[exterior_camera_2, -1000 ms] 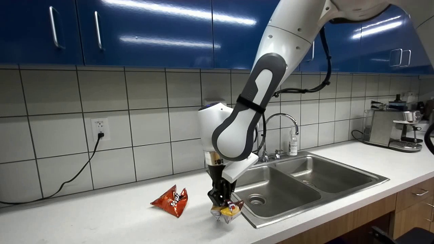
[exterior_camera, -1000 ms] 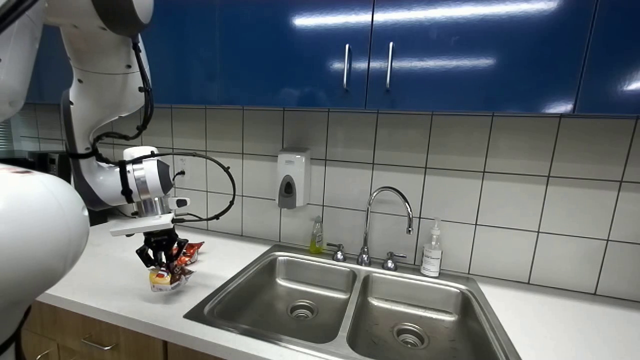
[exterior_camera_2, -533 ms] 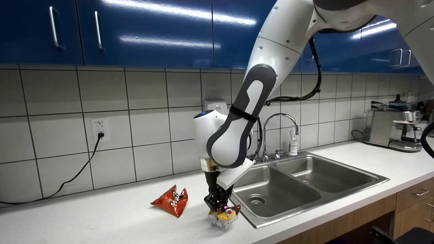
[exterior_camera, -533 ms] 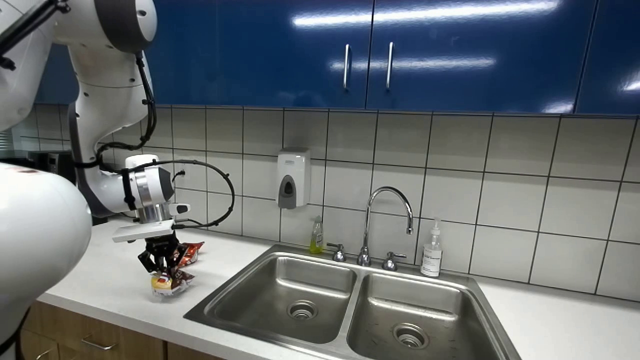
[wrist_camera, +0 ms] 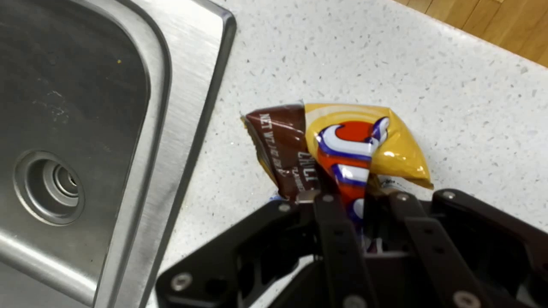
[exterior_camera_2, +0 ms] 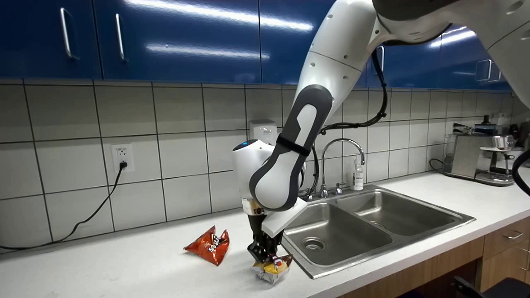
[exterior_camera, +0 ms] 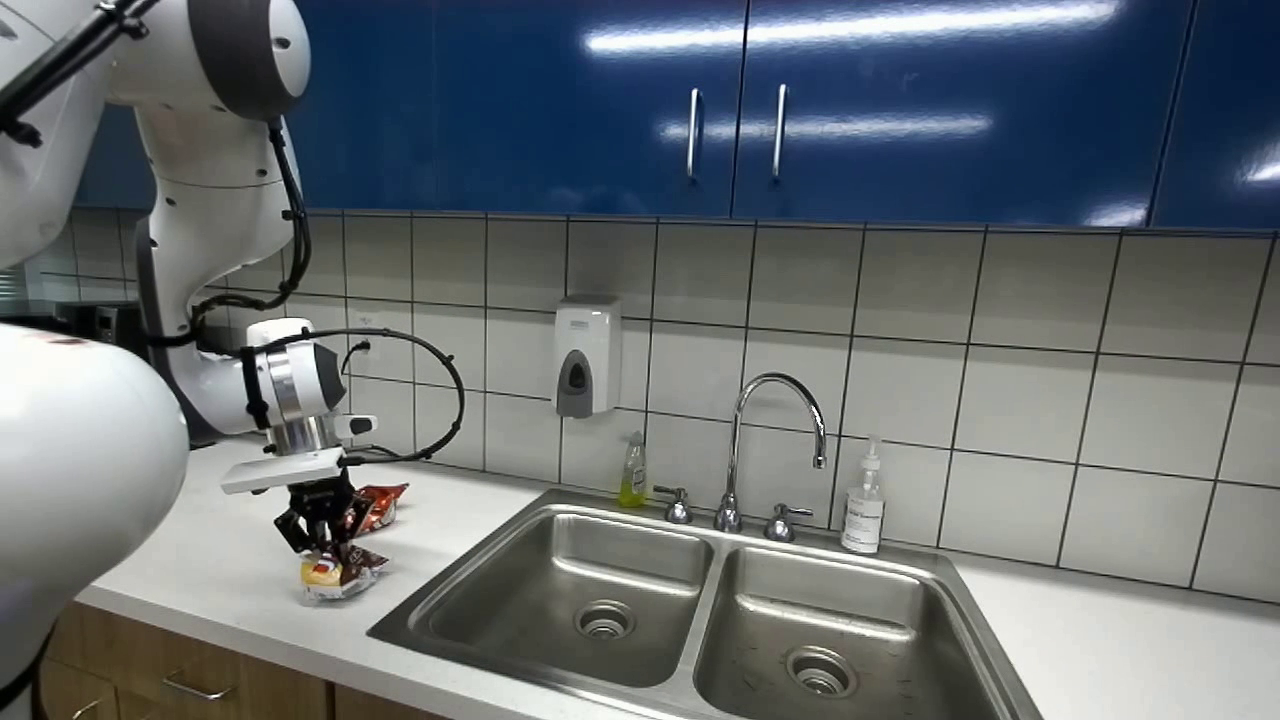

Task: Remove the packet from the sink

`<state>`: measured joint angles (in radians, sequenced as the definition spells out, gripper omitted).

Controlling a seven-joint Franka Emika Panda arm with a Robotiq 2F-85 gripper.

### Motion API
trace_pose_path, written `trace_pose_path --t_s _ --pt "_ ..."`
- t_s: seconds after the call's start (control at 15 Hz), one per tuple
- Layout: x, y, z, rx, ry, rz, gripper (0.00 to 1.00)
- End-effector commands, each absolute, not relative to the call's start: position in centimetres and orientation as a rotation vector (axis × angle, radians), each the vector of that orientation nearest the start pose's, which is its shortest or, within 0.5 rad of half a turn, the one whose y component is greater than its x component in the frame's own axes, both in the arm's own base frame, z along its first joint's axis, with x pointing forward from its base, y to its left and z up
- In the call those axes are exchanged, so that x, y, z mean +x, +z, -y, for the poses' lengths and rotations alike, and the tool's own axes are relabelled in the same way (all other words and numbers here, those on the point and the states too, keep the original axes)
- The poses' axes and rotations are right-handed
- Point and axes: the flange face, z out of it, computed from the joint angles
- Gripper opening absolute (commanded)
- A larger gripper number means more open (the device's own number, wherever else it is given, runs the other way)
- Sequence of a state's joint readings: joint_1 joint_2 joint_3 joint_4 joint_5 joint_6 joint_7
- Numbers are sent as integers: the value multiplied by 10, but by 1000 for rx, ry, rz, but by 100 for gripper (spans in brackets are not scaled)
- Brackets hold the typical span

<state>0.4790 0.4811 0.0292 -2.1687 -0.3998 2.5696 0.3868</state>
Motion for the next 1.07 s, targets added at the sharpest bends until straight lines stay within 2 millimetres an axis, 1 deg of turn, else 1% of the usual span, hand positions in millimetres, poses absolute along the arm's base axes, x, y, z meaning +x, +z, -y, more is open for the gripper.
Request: trace_pose_path --t_s 0.0,0.13,0.2,0.27,0.4,0.47,0.87,1.0 --pt "481 162 -279 -3288 -50 752 2" --pt "480 161 -280 -3292 -53 755 2" --pt "480 161 -281 -3294 -52 755 31" --pt "480 161 -281 -3296 -54 755 32" --pt "478 163 -282 -3296 -53 750 46" --pt "477 165 -282 -3296 -45 742 55" --pt "473 182 -283 -3270 -65 750 98" --pt "473 190 -283 -3265 -75 747 100"
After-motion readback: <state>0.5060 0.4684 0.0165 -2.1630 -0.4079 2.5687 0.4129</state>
